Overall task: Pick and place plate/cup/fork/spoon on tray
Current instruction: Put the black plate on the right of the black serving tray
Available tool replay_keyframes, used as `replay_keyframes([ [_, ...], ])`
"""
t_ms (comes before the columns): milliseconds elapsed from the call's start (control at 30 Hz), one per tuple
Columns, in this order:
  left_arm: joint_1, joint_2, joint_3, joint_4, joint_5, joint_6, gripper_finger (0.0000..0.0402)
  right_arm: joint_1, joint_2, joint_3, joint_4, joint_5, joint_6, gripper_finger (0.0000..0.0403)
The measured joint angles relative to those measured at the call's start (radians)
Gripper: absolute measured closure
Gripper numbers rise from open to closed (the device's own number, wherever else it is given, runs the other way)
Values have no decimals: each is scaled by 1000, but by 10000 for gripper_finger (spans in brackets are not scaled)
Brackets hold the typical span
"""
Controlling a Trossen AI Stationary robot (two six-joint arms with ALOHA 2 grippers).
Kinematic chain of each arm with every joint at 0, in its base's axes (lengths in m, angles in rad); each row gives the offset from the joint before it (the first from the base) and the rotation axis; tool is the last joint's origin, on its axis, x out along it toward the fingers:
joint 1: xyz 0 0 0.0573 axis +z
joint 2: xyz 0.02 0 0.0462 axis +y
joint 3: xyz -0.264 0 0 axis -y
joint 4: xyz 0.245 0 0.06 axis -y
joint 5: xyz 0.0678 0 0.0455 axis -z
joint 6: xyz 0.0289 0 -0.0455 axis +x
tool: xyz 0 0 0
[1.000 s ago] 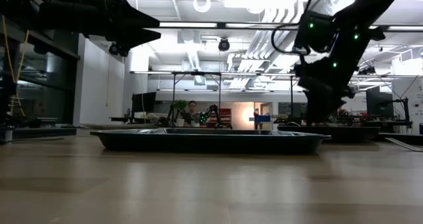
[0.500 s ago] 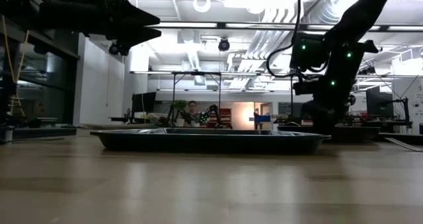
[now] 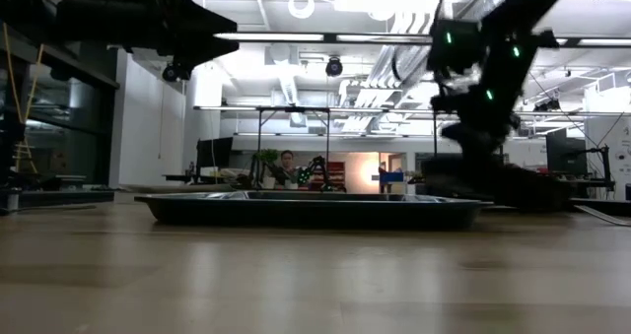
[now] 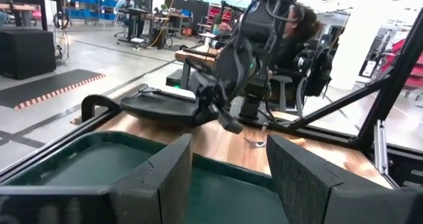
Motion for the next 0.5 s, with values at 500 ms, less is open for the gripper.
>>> replay_keyframes([
  [500,-2,-234,1,26,286,-70,218,248,345,501,132,29,-414,402],
])
